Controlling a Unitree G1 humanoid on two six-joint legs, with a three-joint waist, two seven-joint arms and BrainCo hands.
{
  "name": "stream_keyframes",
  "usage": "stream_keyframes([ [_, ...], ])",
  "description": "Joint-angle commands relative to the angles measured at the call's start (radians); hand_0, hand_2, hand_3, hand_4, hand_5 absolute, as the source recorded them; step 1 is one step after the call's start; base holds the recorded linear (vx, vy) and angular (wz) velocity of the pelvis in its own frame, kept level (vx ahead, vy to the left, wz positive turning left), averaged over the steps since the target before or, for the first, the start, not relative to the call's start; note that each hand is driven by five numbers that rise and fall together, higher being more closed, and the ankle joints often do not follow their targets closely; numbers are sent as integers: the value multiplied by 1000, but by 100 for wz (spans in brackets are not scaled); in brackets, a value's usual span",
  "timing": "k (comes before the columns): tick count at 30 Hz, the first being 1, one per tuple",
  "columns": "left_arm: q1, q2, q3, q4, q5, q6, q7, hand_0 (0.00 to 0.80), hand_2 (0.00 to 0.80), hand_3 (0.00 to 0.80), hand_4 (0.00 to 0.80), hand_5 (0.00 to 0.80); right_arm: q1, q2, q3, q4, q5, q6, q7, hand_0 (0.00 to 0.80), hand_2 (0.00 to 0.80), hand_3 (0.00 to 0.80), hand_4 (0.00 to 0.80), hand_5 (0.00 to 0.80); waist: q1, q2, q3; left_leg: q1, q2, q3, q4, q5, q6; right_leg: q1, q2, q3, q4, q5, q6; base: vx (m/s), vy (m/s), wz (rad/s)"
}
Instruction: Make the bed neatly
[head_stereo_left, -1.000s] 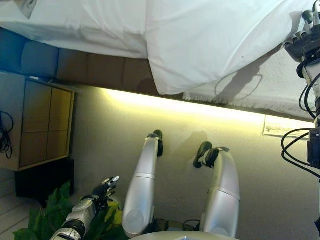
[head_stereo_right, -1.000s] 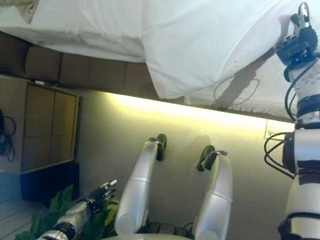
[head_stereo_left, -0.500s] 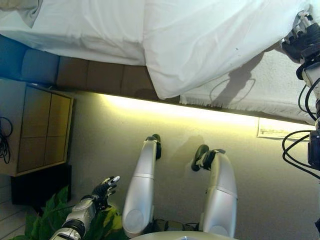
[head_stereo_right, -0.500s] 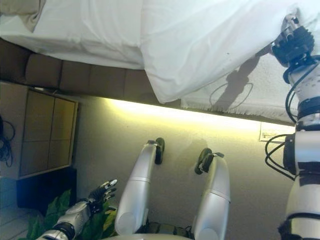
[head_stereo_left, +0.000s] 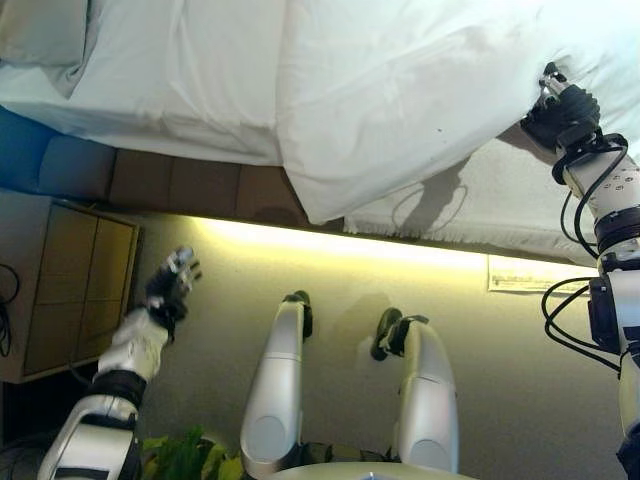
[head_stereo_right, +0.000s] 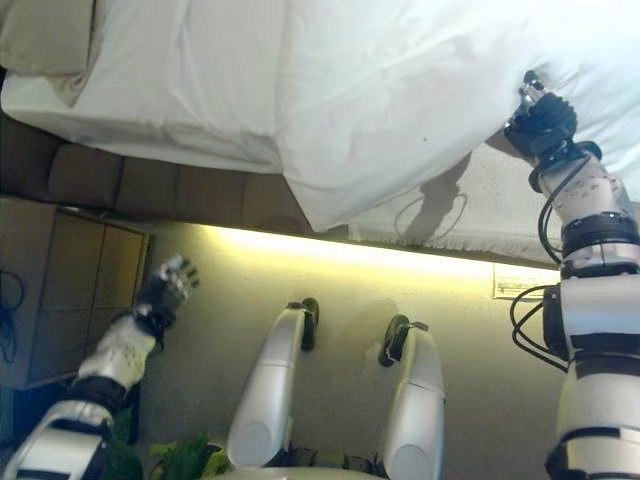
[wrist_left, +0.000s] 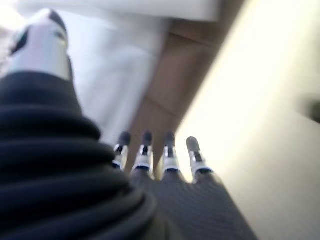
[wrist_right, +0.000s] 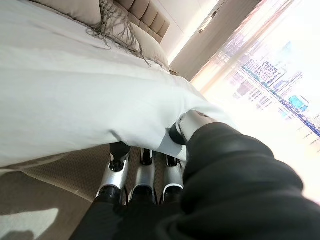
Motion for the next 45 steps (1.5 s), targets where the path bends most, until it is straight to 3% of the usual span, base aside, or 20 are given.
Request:
stream_keyframes([
  [1,-99,10,-23,-24,-95,-100,64,0,0,0,0,0,51,81,-39,-106,30,-8,52,800,800,800,800,800,-6,-40,-136,75,-11,34,-161,65,24,79,12,-9,-93,22,-41,73,-35,1],
  [5,-223,-41,-77,-47,-118,-115,54,0,0,0,0,0,51,127,-17,-139,42,-12,19,800,800,800,800,800,-25,-61,-145,122,-11,34,-192,59,20,121,20,-8,-132,27,-37,49,-18,-2],
  [9,-268,-134,-157,-50,-183,1,1,0,0,0,0,0,40,155,9,-167,70,-27,-10,800,800,800,800,800,-42,-75,-145,156,-9,39,-221,57,20,149,25,-8,-166,38,-30,9,-13,-4],
  [11,-271,-183,-189,-41,-283,109,-27,0,0,0,0,0,31,164,22,-187,89,-39,-17,800,800,800,800,800,-51,-79,-141,161,-8,43,-223,52,21,152,26,-7,-174,41,-29,-8,-13,-7],
  [14,-246,-262,-227,-28,-467,177,-44,0,0,0,0,0,16,181,41,-218,121,-58,-15,800,800,800,800,800,-62,-86,-131,152,-7,45,-208,42,26,140,29,-3,-164,42,-29,-7,-3,-1],
  [22,-169,-439,-267,37,-842,344,-13,0,0,0,0,0,-16,220,96,-324,221,-117,-38,800,800,800,800,800,-76,-142,-107,125,11,43,-205,36,33,103,47,-1,-157,57,-19,-34,-82,-7],
  [27,-102,-560,-254,70,-859,461,-99,0,0,0,0,0,8,234,95,-391,270,-153,1,800,800,800,800,800,-81,-180,-97,124,25,43,-214,32,30,113,64,-3,-186,71,-8,-9,-113,-8],
  [33,-86,-643,-264,76,-859,442,-87,0,0,0,0,0,34,260,91,-482,287,-157,33,800,800,800,800,800,-89,-201,-91,122,32,45,-203,24,25,122,70,-4,-201,78,0,5,-76,0],
  [42,-109,-681,-263,89,-859,397,-167,0,0,0,0,0,101,282,99,-658,264,-166,44,800,800,800,800,800,-115,-221,-87,126,43,62,-182,11,22,126,76,-2,-195,73,2,-1,-24,-3],
  [45,-113,-685,-247,75,-859,347,-214,0,0,0,0,0,136,283,96,-703,252,-151,47,800,800,800,800,800,-127,-225,-92,134,45,68,-182,9,19,133,82,4,-199,69,0,15,9,-4],
])
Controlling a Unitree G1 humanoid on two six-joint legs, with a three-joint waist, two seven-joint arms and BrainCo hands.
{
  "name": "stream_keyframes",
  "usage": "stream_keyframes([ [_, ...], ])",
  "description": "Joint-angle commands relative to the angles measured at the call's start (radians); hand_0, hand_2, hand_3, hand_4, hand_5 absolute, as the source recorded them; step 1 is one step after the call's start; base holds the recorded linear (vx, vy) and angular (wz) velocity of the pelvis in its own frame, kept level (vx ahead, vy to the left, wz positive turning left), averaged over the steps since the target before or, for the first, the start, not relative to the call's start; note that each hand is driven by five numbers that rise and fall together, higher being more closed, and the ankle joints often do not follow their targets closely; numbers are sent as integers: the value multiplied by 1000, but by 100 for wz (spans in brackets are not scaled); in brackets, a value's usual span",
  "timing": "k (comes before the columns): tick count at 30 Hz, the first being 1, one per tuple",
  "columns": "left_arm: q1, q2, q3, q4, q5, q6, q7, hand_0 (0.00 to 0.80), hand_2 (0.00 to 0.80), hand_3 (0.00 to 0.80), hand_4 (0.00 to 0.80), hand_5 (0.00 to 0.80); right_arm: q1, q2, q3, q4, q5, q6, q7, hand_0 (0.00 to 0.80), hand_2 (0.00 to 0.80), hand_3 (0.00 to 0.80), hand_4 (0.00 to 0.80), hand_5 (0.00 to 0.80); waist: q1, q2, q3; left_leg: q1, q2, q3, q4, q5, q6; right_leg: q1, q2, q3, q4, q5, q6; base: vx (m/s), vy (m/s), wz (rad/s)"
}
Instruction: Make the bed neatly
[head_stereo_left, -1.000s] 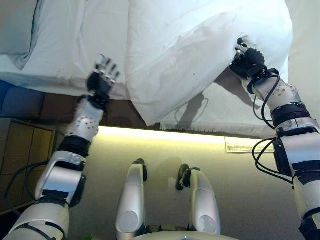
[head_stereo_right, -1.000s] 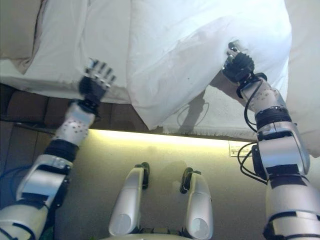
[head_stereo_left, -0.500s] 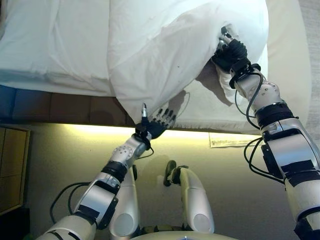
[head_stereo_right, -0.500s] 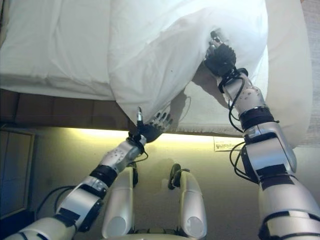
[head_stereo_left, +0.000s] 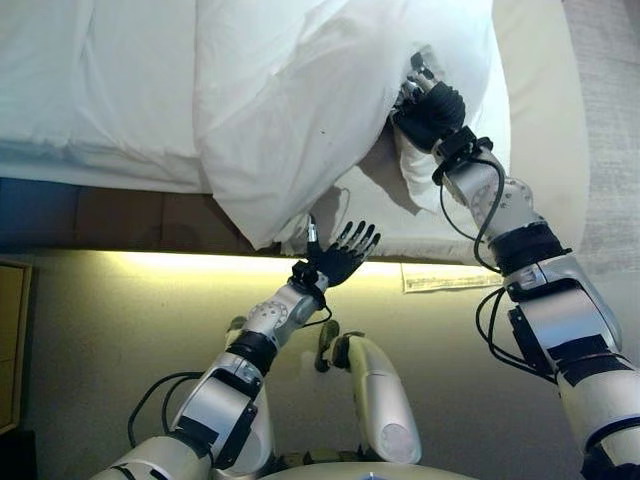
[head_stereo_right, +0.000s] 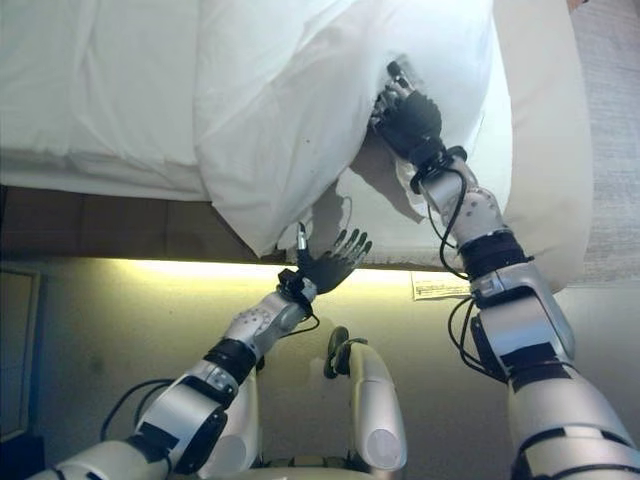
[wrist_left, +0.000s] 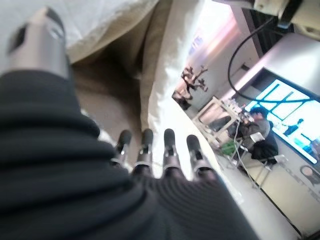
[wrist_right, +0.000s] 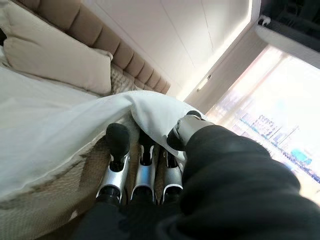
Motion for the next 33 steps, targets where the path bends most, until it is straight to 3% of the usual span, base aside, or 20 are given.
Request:
stream_keyframes([
  [1,-15,-98,-18,-1,-32,-47,-107,0,0,0,0,0,1,14,-32,-196,39,-32,116,800,800,800,800,800,-18,-18,-63,38,-15,45,-101,14,30,16,-7,1,-17,-2,-5,12,17,-4],
  [6,-64,-69,72,-18,-32,-127,-216,0,0,0,0,0,37,5,-59,-218,19,6,119,800,800,800,800,800,-30,-20,-74,55,-13,53,-105,12,24,27,-5,6,-23,-9,-7,15,30,-9],
  [15,-109,-29,242,-133,-32,-367,-321,0,0,0,0,0,109,-19,-105,-243,1,53,111,800,800,800,800,800,-27,-32,-91,72,-19,43,-104,6,21,41,-11,-4,-5,-29,-13,5,11,0],
  [24,-112,33,365,-240,-32,-528,-315,0,0,0,0,0,203,-36,-145,-272,-40,94,127,800,800,800,800,800,-11,-57,-99,87,-21,24,-122,11,17,66,-7,-21,-6,-38,-12,1,-4,5],
  [27,-99,44,381,-267,-32,-551,-292,0,0,0,0,0,231,-40,-144,-271,-47,108,126,800,800,800,800,800,-8,-60,-101,104,-21,21,-144,17,16,82,-6,-20,-20,-37,-11,-10,2,1],
  [33,-64,66,401,-282,-32,-517,-296,0,0,0,0,0,302,-32,-124,-246,-108,174,159,800,800,800,800,800,-5,-55,-132,167,-20,23,-200,24,10,147,-7,-21,-87,-30,-5,-11,31,11],
])
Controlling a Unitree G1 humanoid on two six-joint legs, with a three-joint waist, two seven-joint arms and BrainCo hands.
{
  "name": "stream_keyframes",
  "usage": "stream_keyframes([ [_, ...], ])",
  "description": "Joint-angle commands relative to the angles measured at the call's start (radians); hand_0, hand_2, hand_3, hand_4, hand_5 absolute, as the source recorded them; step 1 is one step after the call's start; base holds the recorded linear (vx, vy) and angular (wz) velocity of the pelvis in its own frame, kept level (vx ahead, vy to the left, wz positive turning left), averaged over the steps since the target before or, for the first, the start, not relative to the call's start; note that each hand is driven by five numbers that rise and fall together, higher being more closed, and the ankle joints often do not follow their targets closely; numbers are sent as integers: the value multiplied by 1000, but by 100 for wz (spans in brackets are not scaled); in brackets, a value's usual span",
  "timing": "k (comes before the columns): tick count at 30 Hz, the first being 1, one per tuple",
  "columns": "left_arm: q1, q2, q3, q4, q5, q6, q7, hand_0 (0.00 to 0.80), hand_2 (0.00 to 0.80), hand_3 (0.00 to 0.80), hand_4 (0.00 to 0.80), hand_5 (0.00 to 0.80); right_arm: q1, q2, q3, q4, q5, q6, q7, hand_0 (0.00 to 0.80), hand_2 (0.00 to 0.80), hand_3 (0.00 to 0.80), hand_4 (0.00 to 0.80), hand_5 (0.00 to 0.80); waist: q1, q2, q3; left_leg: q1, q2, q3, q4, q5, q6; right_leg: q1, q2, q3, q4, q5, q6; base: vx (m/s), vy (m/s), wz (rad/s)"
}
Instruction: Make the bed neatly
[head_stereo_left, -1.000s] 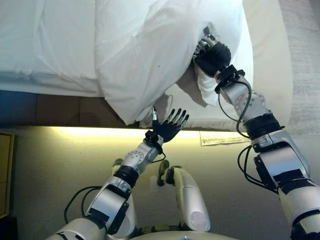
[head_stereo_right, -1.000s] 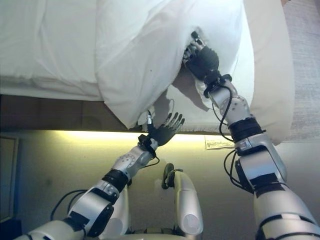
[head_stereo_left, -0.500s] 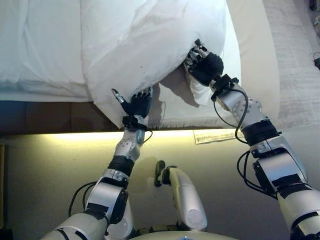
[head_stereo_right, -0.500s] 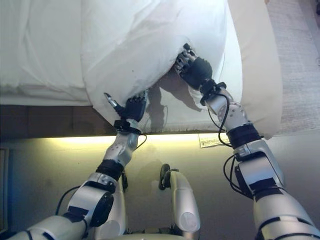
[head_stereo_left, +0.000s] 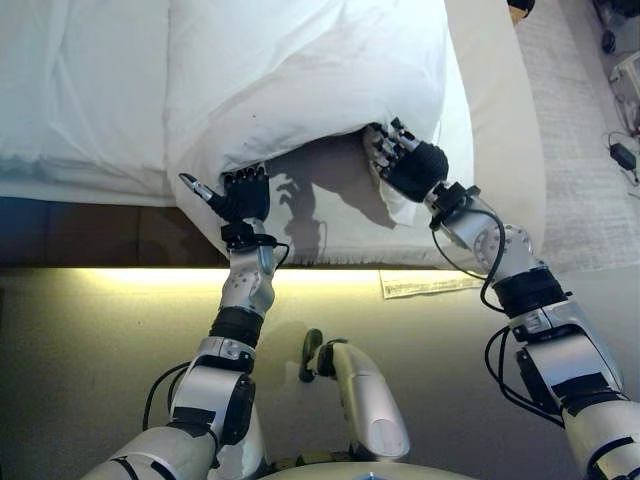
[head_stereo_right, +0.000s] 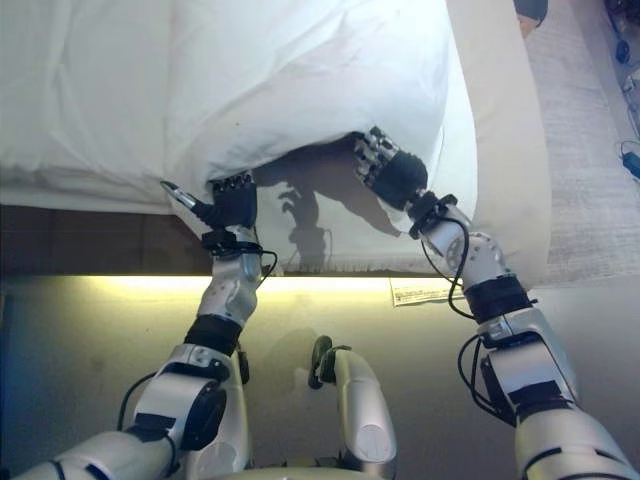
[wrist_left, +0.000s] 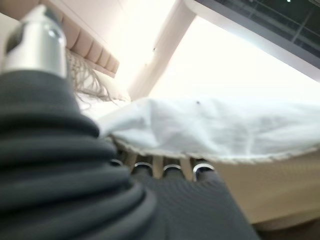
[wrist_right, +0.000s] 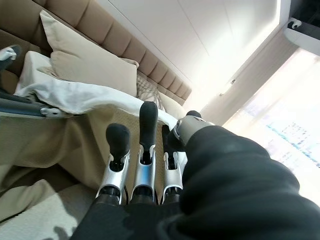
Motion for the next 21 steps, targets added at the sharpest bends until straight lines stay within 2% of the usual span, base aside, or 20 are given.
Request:
stream_keyframes([
  [1,13,60,58,-101,-22,-3,-52,0,0,0,0,0,62,-2,-79,-53,-50,19,90,800,800,800,800,800,33,11,-117,89,-13,30,-135,9,15,62,-3,2,-44,-30,-2,24,72,5],
  [2,18,62,64,-101,-22,-1,-55,0,0,0,0,0,79,1,-76,-46,-82,36,94,800,800,800,800,800,32,13,-125,106,-14,30,-148,10,13,78,-4,3,-60,-28,0,-52,71,4],
  [3,27,64,68,-105,-22,-2,-54,0,0,0,0,0,100,3,-71,-42,-117,50,101,800,800,800,800,800,31,14,-131,116,-14,43,-168,37,17,90,-9,-9,-84,-5,-4,-65,63,2],
  [4,34,66,70,-109,-22,-2,-55,0,0,0,0,0,115,2,-66,-38,-141,72,104,681,681,681,681,681,29,16,-138,133,-15,45,-185,41,15,105,-9,-9,-102,-1,-1,13,39,2],
  [5,36,66,69,-110,-22,-2,-55,0,0,0,0,0,117,3,-67,-38,-143,73,105,681,681,681,681,681,29,16,-142,147,-17,33,-188,20,10,117,-4,2,-100,-19,6,46,80,2],
  [6,47,82,86,-115,-22,-2,-45,0,0,0,0,0,178,-2,-57,-28,-183,133,128,0,0,0,0,0,21,21,-170,189,-19,49,-240,55,10,152,-8,-8,-154,9,9,82,94,-1],
  [7,57,89,93,-116,-22,-3,-43,0,0,0,0,0,214,-2,-55,-22,-199,169,150,0,0,0,0,0,17,23,-188,224,-22,53,-275,63,7,184,-7,-7,-189,15,15,19,121,0],
  [10,78,102,107,-109,-22,-1,-48,0,0,0,0,0,294,9,-54,-23,-240,221,167,0,0,0,0,0,5,30,-220,290,-28,61,-340,80,1,244,-7,-6,-256,31,26,67,75,-2],
  [14,122,121,158,-74,-22,10,-57,0,0,0,0,0,485,38,-76,18,-406,339,240,0,0,0,0,0,-24,56,-292,411,-36,79,-462,107,-7,348,-3,-1,-369,59,47,89,90,-2],
  [17,153,140,195,-39,-22,46,-75,0,0,0,0,0,606,43,-94,96,-561,358,320,0,0,0,0,0,-37,78,-326,472,-43,87,-530,131,-9,401,3,5,-433,87,55,38,84,-9],
  [21,167,186,255,57,-22,122,-108,0,0,0,0,0,716,83,-148,287,-645,355,342,0,0,0,0,0,-46,113,-362,533,-52,88,-589,136,-9,453,6,11,-483,103,67,2,67,-4],
])
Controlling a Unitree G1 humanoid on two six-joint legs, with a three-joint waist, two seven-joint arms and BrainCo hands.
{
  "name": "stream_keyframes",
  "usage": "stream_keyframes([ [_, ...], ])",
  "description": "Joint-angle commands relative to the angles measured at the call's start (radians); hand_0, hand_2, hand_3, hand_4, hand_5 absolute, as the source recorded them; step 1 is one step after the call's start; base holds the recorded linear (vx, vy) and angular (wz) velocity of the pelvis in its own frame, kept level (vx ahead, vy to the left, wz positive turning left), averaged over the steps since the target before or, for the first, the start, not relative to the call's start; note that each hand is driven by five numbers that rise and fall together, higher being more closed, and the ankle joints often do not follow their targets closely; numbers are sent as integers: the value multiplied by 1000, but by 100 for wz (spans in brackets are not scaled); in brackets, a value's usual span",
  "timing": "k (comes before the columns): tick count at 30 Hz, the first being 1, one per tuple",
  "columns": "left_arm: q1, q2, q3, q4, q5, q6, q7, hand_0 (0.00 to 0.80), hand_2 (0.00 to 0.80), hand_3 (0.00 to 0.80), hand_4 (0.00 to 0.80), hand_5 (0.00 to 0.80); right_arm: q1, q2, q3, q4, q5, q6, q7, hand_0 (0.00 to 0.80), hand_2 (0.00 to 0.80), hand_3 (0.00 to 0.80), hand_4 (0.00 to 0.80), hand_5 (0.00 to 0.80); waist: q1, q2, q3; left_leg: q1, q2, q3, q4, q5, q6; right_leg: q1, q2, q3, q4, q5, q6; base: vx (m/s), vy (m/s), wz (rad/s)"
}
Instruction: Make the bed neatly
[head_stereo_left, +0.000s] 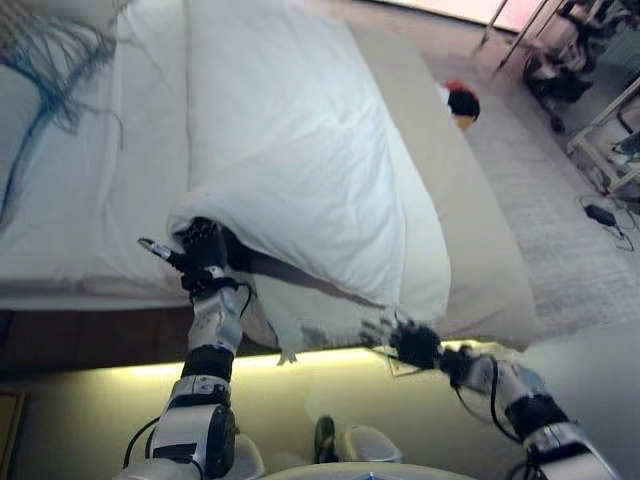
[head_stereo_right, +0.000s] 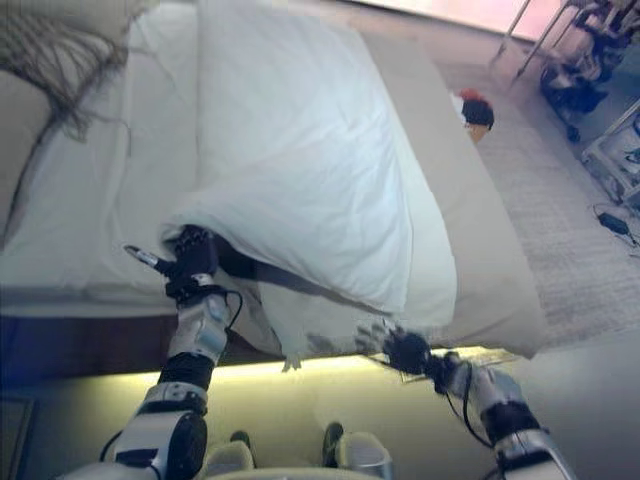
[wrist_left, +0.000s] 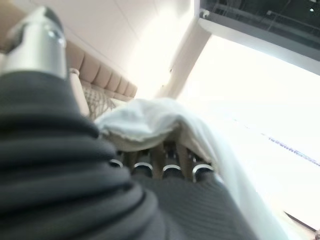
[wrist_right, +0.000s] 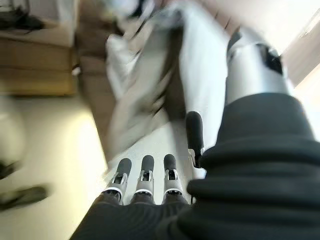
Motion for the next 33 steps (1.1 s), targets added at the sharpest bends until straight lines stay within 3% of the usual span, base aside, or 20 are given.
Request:
stream_keyframes([
  [1,-61,119,60,5,10,76,-149,0,0,0,0,0,48,28,-65,118,-50,-16,63,0,0,0,0,0,17,59,-108,23,-14,12,-74,30,-3,-22,-11,13,17,-3,28,-12,50,-5],
  [7,-61,155,129,43,10,103,-162,0,0,0,0,0,78,98,-171,304,-4,-103,14,0,0,0,0,0,23,89,-145,64,-29,9,-132,36,0,14,-19,14,-31,20,43,-52,22,-3],
  [17,-55,123,124,-102,10,-61,-21,0,0,0,0,0,-22,148,-222,415,74,-195,-68,0,0,0,0,0,102,112,-184,86,-56,-57,-190,49,7,62,-30,-18,-94,39,49,-92,6,9],
  [24,7,136,151,-59,10,5,-18,0,0,0,0,0,-106,198,-204,435,60,-230,-57,0,0,0,0,0,169,129,-191,99,-78,-68,-252,75,24,70,-51,-87,-75,74,69,-151,2,7],
  [25,3,149,147,-35,10,29,-28,0,0,0,0,0,-122,209,-194,444,60,-237,-59,0,0,0,0,0,174,129,-187,95,-88,-80,-253,77,39,58,-45,-73,1,73,74,-242,7,5],
  [26,-9,157,134,-15,10,45,-37,0,0,0,0,0,-130,213,-175,450,76,-248,-55,0,0,0,0,0,171,133,-179,91,-97,-98,-251,78,55,17,-27,-36,162,64,82,-255,8,5],
  [28,-16,156,104,-15,10,38,-31,0,0,0,0,0,-139,213,-157,458,96,-258,-45,0,0,0,0,0,163,137,-168,80,-103,-132,-250,93,64,-65,8,21,312,70,79,-222,-58,3],
  [29,-17,147,87,-21,10,21,-24,0,0,0,0,0,-142,212,-153,456,103,-251,-42,0,0,0,0,0,166,127,-165,65,-107,-158,-249,110,58,-63,28,44,247,35,59,-190,-180,18],
  [30,-11,137,87,-17,10,8,-30,0,0,0,0,0,-141,208,-148,464,98,-247,-33,0,0,0,0,0,180,115,-166,34,-108,-166,-245,131,40,-14,38,31,153,-5,37,-133,-183,38],
  [33,12,158,121,9,10,26,-43,0,0,0,0,0,-123,185,-158,493,53,-243,-27,0,0,0,0,0,196,106,-153,-47,-110,-143,-237,181,5,98,71,22,18,-50,8,-100,-111,57],
])
